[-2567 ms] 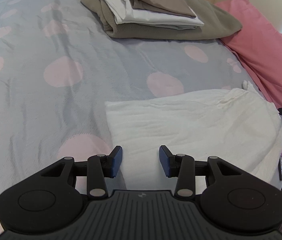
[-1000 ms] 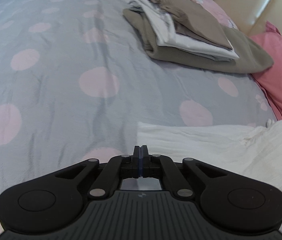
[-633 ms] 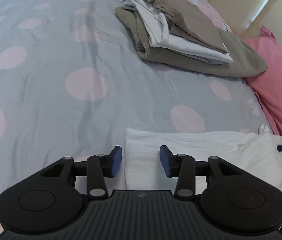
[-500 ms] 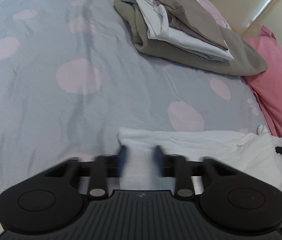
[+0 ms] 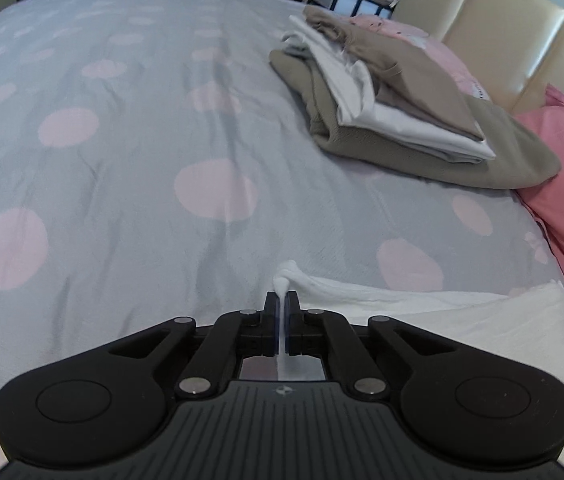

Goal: Fold clothes

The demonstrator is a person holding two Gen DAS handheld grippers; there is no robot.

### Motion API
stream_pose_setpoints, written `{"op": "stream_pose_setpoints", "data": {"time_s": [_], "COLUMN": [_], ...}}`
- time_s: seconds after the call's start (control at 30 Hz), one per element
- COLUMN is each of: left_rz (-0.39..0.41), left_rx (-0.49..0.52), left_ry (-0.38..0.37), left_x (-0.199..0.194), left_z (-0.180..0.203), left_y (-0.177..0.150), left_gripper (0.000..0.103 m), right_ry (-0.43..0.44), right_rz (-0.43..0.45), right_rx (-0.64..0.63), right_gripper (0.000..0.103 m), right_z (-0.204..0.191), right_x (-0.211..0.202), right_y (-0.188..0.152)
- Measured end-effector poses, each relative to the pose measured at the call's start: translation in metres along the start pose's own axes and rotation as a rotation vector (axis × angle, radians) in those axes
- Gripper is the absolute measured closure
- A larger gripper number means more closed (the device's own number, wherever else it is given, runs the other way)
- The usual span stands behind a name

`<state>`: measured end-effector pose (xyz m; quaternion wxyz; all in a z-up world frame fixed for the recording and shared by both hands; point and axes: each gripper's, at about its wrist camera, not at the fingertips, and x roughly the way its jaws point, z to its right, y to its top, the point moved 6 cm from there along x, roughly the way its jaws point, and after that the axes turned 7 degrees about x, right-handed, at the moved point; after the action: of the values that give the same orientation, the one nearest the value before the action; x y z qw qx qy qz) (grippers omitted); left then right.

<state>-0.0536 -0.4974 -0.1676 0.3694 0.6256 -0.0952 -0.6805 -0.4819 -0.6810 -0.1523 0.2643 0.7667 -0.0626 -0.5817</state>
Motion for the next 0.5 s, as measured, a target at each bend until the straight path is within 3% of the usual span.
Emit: {"op": "stream_pose_setpoints", "data": {"time_s": [0.07,0.13,0.17,0.23,0.33,0.43,0.5], "left_rz": [-0.023,-0.029,-0.024,-0.011,-0.001,-0.005,-0.005], "left_rx": [-0.025,-0.040,-0.037,-0.021,0.018,0.053,0.074], "left_ry": [-0.012,-0.022,-0.016,-0.004,-0.011,-0.019,-0.040], "left_x": [0.003,0.001,-0.002,-0.012,-0.029,-0.048,-0.062], "left_z": [-0.003,-0.006,-0.008,-0.009,-0.004,0.007,0.016], "left_y": [-0.004,-0.007,-0.008,-0.010,-0.015,-0.026,-0.036], "left_gripper": [0.100,0.092,0.089,0.081,0.080,0.075,0.072], "right_ry": [-0.006,-0.019,-0.029,-0.023,-0.014,-0.015,-0.014], "right_rz": [-0.001,0.011,0.020,0.039,0.055,0.046,0.040], "right_rx": [0.004,0.014,0.019,0.034,0.061,0.077,0.073], "right_gripper": [0.085,0.062,0.057,0.056,0.055,0.041,0.041], "right_z": [0.001,0.003,0.005,0.008,0.012,0.017,0.019], "right_x": [-0.001,-0.007,-0.011,-0.021,-0.037,-0.050,-0.057], "right_y": [-0.001,-0.001,0.000,-0.003,-0.011,-0.024,-0.032]}}
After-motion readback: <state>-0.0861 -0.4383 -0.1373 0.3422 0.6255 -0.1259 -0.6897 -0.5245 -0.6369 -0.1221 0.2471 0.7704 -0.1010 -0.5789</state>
